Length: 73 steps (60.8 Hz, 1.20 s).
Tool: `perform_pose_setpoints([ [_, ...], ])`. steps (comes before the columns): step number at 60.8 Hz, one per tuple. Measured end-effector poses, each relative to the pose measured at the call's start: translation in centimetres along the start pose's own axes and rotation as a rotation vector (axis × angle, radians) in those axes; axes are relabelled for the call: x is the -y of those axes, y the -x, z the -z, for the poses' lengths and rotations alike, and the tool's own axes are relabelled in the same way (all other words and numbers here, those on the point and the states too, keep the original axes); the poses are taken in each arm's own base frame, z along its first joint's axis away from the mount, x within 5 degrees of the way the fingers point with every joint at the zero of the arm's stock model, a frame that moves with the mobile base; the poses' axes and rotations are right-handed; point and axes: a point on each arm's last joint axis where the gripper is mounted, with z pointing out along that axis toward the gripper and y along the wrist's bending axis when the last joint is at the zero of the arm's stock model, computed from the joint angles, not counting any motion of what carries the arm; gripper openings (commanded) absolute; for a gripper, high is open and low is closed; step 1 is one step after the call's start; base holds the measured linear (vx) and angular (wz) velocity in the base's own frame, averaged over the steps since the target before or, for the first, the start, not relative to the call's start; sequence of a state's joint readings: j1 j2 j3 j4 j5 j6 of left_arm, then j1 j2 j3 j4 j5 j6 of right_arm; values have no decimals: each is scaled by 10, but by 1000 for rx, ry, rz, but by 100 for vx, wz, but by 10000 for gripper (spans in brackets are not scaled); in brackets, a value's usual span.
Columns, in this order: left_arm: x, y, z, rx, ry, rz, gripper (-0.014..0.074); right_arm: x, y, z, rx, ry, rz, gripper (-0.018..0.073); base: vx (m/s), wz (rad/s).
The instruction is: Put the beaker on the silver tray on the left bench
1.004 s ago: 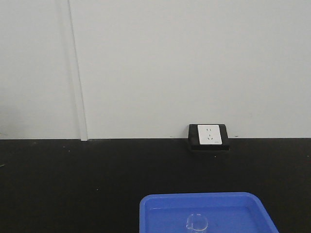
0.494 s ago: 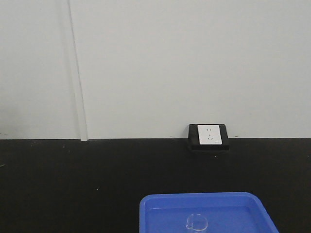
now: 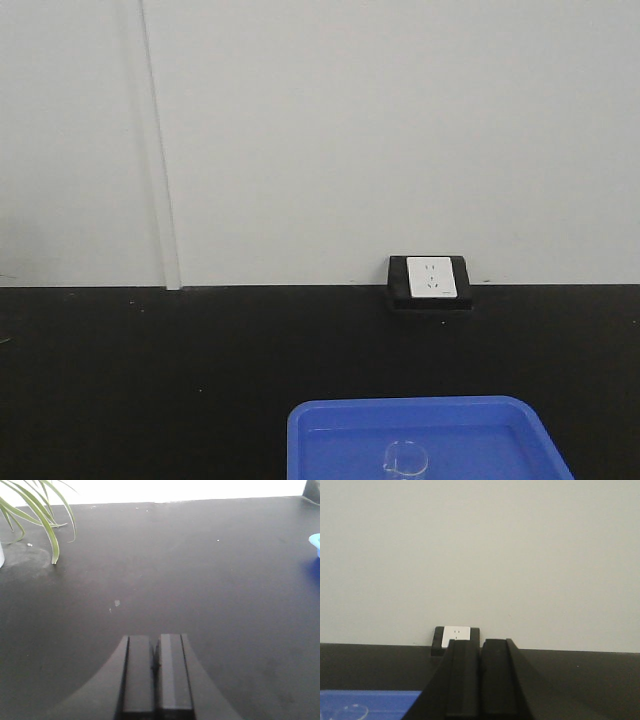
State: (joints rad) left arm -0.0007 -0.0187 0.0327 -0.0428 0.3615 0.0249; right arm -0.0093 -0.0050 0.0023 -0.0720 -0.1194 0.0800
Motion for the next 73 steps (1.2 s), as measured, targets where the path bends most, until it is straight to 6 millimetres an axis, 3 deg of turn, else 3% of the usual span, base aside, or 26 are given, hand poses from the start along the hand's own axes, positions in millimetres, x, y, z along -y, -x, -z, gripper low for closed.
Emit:
perform_pose_setpoints([
  [10, 0, 0, 0, 0, 0, 0, 1, 0, 38, -14, -36, -6, -17, -9, 0, 0],
  [23, 0, 0, 0, 0, 0, 0, 1, 1, 52, -42, -163, -10, -7, 8, 0, 0],
  [39, 0, 0, 0, 0, 0, 0, 1, 1, 29, -67, -336, -10, -4, 144, 0, 0],
  [63, 0, 0, 0, 0, 0, 0, 1, 0, -6, -109, -438, 6, -8, 545, 0, 0],
  [73, 0, 0, 0, 0, 0, 0, 1, -2, -32, -127, -506, 53, 52, 569, 0, 0],
])
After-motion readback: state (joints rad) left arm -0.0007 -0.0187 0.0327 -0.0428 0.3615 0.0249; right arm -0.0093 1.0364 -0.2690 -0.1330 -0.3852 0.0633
